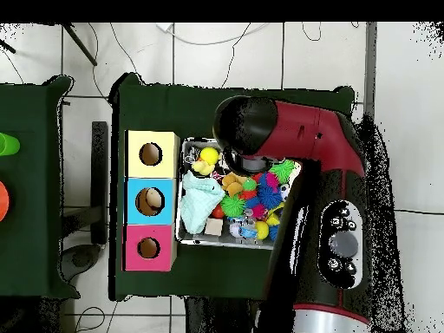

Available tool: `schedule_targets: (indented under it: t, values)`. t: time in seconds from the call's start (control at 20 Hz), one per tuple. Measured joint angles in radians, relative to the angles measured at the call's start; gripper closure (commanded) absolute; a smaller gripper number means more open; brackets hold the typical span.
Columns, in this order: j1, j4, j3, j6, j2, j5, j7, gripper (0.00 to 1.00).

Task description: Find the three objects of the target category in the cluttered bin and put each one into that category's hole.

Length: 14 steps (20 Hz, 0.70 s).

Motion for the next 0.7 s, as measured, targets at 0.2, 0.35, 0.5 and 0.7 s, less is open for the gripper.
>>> schedule_targets:
  t: [0.2,0.35,0.5,0.7]
  values:
    - [-0.002,0.0,0.001,-0.005,0.017,0.0,0.0,0.0]
    - [-0.002,0.0,0.001,-0.005,0.026,0.0,0.0,0.0]
    - [-0.002,-0.001,0.001,-0.005,0.032,0.0,0.0,0.0]
    - [-0.002,-0.008,0.001,-0.005,0.033,0.0,0.0,0.0]
